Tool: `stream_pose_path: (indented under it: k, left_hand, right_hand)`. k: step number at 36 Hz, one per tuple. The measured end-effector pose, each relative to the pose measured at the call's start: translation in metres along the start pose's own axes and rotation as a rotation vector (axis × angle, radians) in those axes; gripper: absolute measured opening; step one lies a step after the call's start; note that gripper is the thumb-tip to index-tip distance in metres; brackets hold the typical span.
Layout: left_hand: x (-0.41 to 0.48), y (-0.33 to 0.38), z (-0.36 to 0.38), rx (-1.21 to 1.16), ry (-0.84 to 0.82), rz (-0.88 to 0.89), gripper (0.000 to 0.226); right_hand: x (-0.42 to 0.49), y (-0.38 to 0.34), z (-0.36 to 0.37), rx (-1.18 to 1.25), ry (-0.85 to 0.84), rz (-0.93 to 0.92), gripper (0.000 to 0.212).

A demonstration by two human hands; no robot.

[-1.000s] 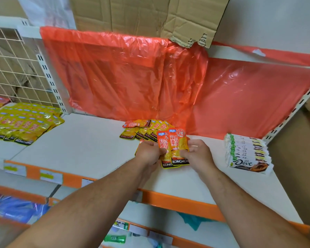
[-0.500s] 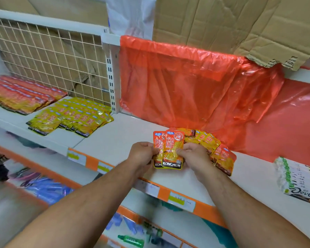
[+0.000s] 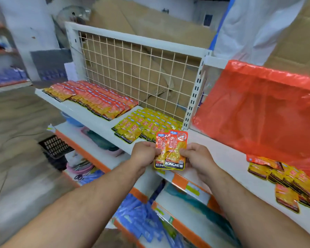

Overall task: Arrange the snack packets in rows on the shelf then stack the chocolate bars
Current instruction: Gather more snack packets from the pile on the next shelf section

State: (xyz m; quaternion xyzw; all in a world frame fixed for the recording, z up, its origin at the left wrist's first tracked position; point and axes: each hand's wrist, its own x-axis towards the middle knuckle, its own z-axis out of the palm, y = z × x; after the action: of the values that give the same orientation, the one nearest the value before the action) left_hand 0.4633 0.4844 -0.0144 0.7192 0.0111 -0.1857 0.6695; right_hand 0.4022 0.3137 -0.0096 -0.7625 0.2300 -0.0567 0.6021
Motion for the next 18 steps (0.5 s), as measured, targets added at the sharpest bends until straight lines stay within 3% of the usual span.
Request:
stream_pose_path:
  k: [7, 18]
  left_hand:
    - [0.024, 0.002, -0.076, -0.048, 0.115, 0.003, 0.023]
    - [0.089, 0.008, -0.165, -0.079, 0.28, -0.012, 0.012]
  right_hand:
    - [0.023, -0.029, 0.079, -0.009, -0.115, -0.02, 0.032]
    - [0.092, -0.069, 0.183, -0.057, -0.256, -0.071, 0.024]
